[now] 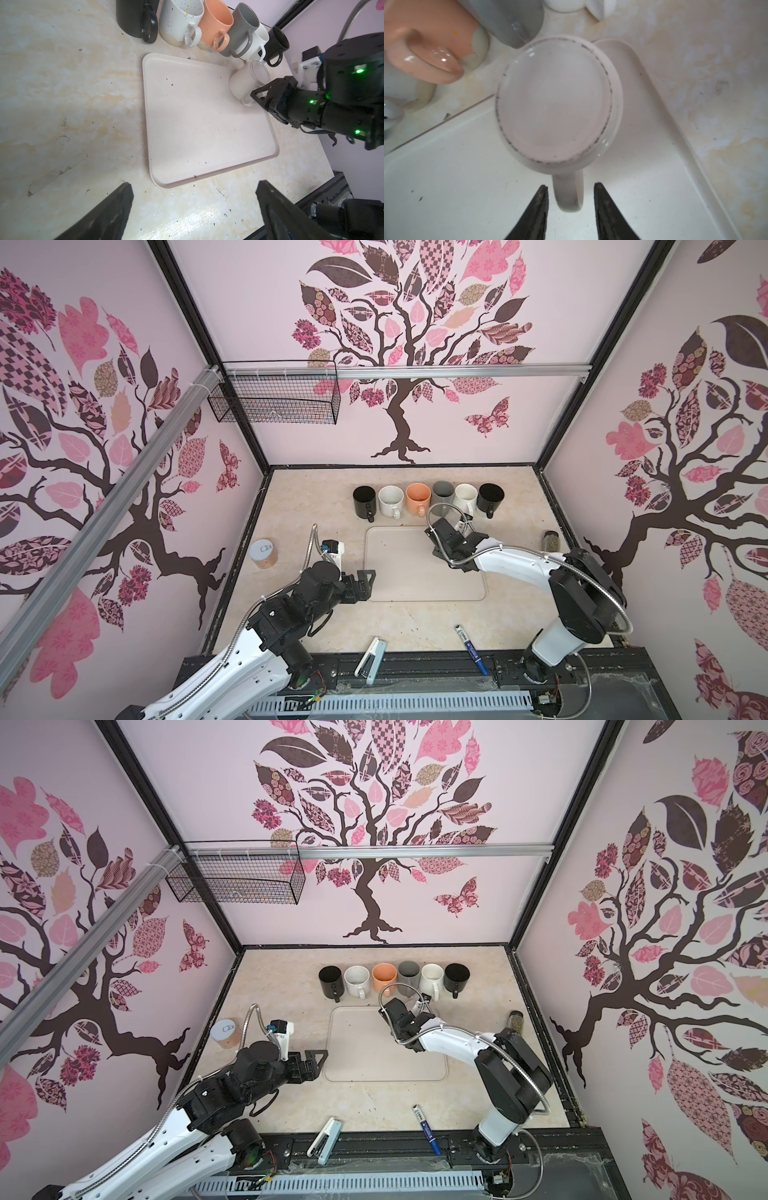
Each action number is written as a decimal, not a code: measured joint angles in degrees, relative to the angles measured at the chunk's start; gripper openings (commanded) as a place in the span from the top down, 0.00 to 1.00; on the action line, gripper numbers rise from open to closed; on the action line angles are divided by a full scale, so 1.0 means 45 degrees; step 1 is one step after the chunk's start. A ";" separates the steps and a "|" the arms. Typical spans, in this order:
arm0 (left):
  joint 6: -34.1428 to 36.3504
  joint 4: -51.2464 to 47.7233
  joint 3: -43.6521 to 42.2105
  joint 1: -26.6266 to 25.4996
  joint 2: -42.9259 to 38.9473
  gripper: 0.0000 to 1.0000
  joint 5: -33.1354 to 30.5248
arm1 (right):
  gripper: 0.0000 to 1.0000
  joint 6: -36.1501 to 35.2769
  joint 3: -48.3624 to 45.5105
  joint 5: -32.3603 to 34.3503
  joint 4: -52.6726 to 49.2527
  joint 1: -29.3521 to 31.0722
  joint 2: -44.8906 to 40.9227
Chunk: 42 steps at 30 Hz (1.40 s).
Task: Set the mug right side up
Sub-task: 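Lower right gripper onto the white mug's handle and close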
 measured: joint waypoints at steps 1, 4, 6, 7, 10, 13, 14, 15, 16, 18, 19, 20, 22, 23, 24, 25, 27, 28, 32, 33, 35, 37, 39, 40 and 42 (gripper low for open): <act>0.0000 0.0029 -0.0029 0.0000 0.0024 0.04 0.0000 | 0.58 -0.0243 0.0034 0.0044 -0.0019 -0.0005 -0.0097; 0.0000 0.0078 -0.0087 0.0000 0.0097 0.04 0.0005 | 0.59 -0.0996 0.0379 0.0053 -0.0214 -0.0092 -0.0039; 0.0000 0.0078 -0.0107 0.0000 0.0092 0.04 0.0005 | 0.61 -0.1481 0.0646 0.0044 -0.0403 -0.0170 0.0068; 0.0000 0.0083 -0.0112 0.0000 0.0068 0.04 0.0005 | 0.62 -0.1729 0.0806 0.0029 -0.0471 -0.0180 0.0185; 0.0005 0.0083 -0.0112 0.0000 -0.0019 0.04 -0.0005 | 0.64 -0.2268 0.1078 -0.0034 -0.0544 -0.0253 0.0500; 0.0000 0.0083 -0.0112 0.0000 -0.0029 0.04 -0.0015 | 0.67 -0.2603 0.1069 -0.0185 -0.0593 -0.0301 0.0699; 0.0000 0.0083 -0.0112 0.0000 -0.0024 0.04 -0.0015 | 0.67 -0.2701 0.1069 -0.0248 -0.0597 -0.0340 0.0753; 0.0005 0.0078 -0.0112 0.0000 -0.0024 0.04 -0.0015 | 0.67 -0.2749 0.1069 -0.0282 -0.0597 -0.0350 0.0792; 0.0005 0.0078 -0.0112 0.0000 -0.0024 0.04 -0.0015 | 0.67 -0.2788 0.1069 -0.0311 -0.0597 -0.0374 0.0821; 0.0005 0.0078 -0.0112 0.0000 -0.0024 0.04 -0.0015 | 0.68 -0.2812 0.1039 -0.0340 -0.0588 -0.0418 0.0831; 0.0000 0.0078 -0.0117 0.0000 -0.0024 0.04 -0.0019 | 0.69 -0.2822 0.1005 -0.0340 -0.0559 -0.0432 0.0831; 0.0000 0.0078 -0.0121 0.0000 -0.0024 0.04 -0.0024 | 0.70 -0.2851 0.0976 -0.0350 -0.0525 -0.0461 0.0831; 0.0005 0.0078 -0.0121 0.0000 -0.0024 0.04 -0.0029 | 0.71 -0.2909 0.0908 -0.0423 -0.0437 -0.0539 0.0879; 0.0005 0.0083 -0.0131 0.0000 -0.0024 0.04 -0.0029 | 0.72 -0.2939 0.0894 -0.0461 -0.0379 -0.0602 0.0928; 0.0000 0.0087 -0.0141 0.0000 -0.0024 0.04 -0.0029 | 0.73 -0.2963 0.0884 -0.0495 -0.0345 -0.0665 0.0981; 0.0000 0.0073 -0.0151 0.0000 -0.0024 0.04 -0.0034 | 0.74 -0.2997 0.0869 -0.0563 -0.0316 -0.0733 0.1059; 0.0005 0.0078 -0.0170 0.0000 -0.0024 0.04 -0.0034 | 0.76 -0.3045 0.0704 -0.0641 -0.0204 -0.0821 0.1141; 0.0005 0.0083 -0.0180 0.0000 -0.0024 0.04 -0.0039 | 0.77 -0.3055 0.0597 -0.0661 -0.0112 -0.0869 0.1190; 0.0000 0.0087 -0.0189 0.0000 -0.0010 0.04 -0.0039 | 0.88 -0.3157 0.0389 -0.0709 0.0092 -0.1015 0.1282; 0.0000 0.0092 -0.0189 0.0000 0.0005 0.04 -0.0039 | 0.88 -0.3186 0.0384 -0.0714 0.0131 -0.1030 0.1282; 0.0000 0.0117 -0.0189 0.0000 0.0044 0.04 -0.0039 | 0.85 -0.3288 0.0374 -0.0729 0.0165 -0.1069 0.1282; 0.0000 0.0155 -0.0189 0.0000 0.0083 0.04 -0.0039 | 0.78 -0.3356 0.0374 -0.0724 0.0165 -0.1069 0.1282; 0.0000 0.0185 -0.0189 0.0000 0.0117 0.04 -0.0039 | 0.71 -0.3424 0.0364 -0.0724 0.0180 -0.1069 0.1282; 0.0000 0.0204 -0.0189 0.0000 0.0126 0.04 -0.0039 | 0.69 -0.3517 0.0340 -0.0729 0.0180 -0.1069 0.1282; -0.0005 0.0262 -0.0219 0.0000 0.0136 0.04 -0.0039 | 0.68 -0.3667 0.0316 -0.0719 0.0165 -0.1083 0.1277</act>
